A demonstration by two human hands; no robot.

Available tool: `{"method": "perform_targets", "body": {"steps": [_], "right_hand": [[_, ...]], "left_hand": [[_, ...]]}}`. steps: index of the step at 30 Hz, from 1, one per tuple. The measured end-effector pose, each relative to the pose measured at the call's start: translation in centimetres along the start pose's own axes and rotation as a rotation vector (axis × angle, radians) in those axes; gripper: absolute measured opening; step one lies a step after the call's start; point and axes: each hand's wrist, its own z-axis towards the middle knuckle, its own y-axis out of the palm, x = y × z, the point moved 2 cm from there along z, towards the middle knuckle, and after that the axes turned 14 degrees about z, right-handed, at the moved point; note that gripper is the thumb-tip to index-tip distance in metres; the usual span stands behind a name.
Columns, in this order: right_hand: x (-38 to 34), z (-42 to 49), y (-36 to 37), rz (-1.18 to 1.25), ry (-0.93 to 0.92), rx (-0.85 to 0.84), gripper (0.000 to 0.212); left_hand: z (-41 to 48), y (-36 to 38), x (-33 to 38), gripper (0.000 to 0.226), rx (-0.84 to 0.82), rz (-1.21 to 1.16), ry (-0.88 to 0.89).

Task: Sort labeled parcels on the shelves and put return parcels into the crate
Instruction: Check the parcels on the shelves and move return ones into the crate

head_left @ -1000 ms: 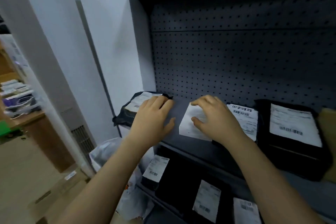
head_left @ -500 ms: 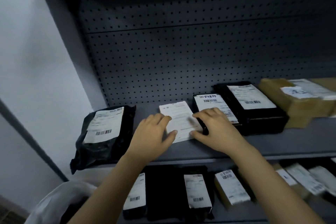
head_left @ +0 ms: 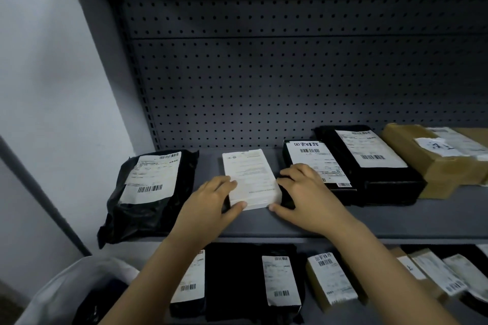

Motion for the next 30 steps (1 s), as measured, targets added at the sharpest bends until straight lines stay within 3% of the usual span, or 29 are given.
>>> {"method": "perform_targets", "body": {"steps": [7, 12, 15, 20, 22, 26, 30], "right_hand": [[0.1, 0.9, 0.5, 0.12, -0.028, 0.046, 0.049], [0.3, 1.0, -0.8, 0.374, -0.054, 0.129, 0.053], [-0.3, 1.3, -1.1, 0.557, -0.114, 0.158, 0.053], [-1.3, 2.0, -0.9, 0.653, -0.199, 0.19, 0.046], [-1.8, 2.3, -0.7, 0.684, -0.225, 0.191, 0.044], [-2.5, 2.4, 0.3, 0.75, -0.183, 0.115, 0.056], [-2.2, 2.7, 2.4, 0.694, -0.018, -0.082, 0.069]], "left_hand": [[-0.6, 0.7, 0.5, 0.054, 0.025, -0.196, -0.155], [-0.5, 1.1, 0.9, 0.051, 0.036, -0.32, -0.227], [-0.5, 1.3, 1.6, 0.064, -0.003, -0.323, -0.203], [-0.6, -1.1, 2.2, 0.086, 0.133, -0.214, -0.064], [-0.7, -2.0, 2.1, 0.084, 0.161, -0.143, 0.0], [-1.0, -2.9, 1.1, 0.07, 0.199, -0.082, -0.043], [-1.5, -3.7, 0.0, 0.062, 0.218, -0.156, -0.134]]}}
